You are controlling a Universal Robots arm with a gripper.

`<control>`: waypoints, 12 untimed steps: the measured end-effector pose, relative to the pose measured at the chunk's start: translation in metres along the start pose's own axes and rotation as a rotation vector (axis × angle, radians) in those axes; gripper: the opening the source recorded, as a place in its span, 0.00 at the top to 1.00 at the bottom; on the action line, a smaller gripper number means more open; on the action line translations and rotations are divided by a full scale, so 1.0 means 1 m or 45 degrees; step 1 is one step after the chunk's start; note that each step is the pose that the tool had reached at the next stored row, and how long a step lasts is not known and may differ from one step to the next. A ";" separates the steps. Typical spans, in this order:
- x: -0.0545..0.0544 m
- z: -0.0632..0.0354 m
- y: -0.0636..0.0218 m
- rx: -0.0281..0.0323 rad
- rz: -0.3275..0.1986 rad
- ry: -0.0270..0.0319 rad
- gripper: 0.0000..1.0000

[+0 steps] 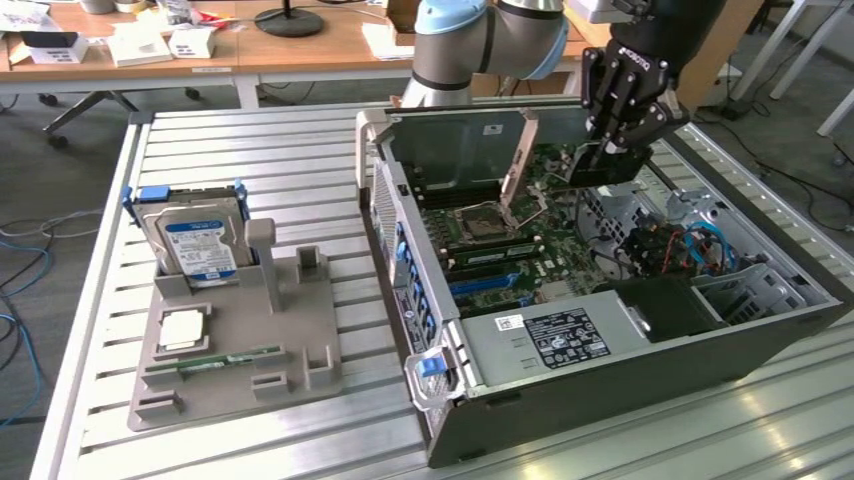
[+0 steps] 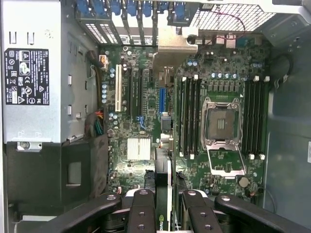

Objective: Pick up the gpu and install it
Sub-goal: 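Insert the gpu into the slot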

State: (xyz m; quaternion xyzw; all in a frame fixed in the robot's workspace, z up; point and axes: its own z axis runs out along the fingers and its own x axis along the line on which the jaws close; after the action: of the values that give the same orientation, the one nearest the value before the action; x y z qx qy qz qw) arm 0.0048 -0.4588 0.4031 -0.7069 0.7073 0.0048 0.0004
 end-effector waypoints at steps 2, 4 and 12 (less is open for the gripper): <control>0.000 0.0001 0.0002 0.0000 0.000 0.0002 0.74; 0.000 0.0000 0.0002 -0.0001 0.000 0.0004 0.74; 0.000 0.0048 0.0016 0.0001 0.000 -0.0063 0.74</control>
State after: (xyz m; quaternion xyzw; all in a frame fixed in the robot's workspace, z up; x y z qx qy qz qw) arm 0.0031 -0.4586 0.3983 -0.7068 0.7074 0.0065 0.0022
